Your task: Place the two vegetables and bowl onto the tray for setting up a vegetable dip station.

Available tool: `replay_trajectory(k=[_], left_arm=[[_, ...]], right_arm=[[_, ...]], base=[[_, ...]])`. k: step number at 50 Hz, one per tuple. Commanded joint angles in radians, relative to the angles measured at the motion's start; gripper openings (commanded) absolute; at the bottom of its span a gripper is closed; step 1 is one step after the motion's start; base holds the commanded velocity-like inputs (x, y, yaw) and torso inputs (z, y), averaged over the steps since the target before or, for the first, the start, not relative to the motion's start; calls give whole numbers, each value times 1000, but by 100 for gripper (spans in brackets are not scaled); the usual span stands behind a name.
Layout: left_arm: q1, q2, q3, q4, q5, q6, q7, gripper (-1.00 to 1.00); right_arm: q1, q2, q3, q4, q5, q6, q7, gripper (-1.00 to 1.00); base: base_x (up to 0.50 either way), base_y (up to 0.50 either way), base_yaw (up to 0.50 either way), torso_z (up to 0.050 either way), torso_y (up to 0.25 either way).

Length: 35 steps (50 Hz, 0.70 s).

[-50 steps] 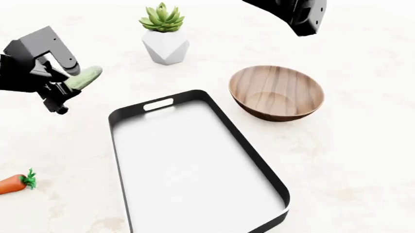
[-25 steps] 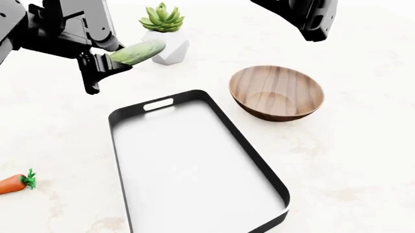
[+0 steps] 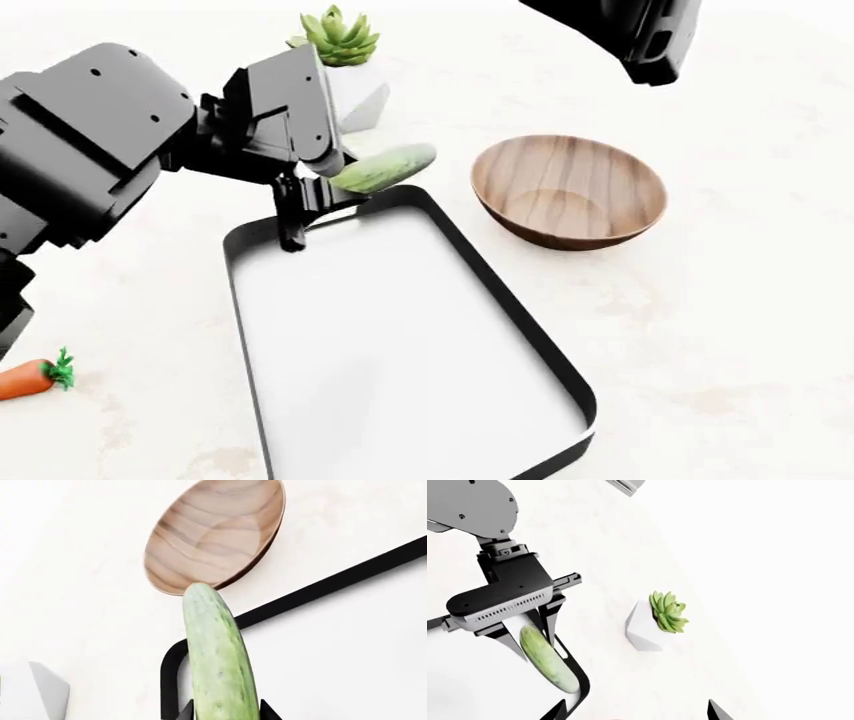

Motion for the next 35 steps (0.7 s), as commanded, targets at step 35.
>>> replay_trajectory(k=[35], left_arm=[[12, 45, 138, -133, 140, -16, 1, -100]], right_arm=[[-25, 6, 8, -10, 12, 0, 19, 100]], base=[[0, 0, 0, 0, 0]])
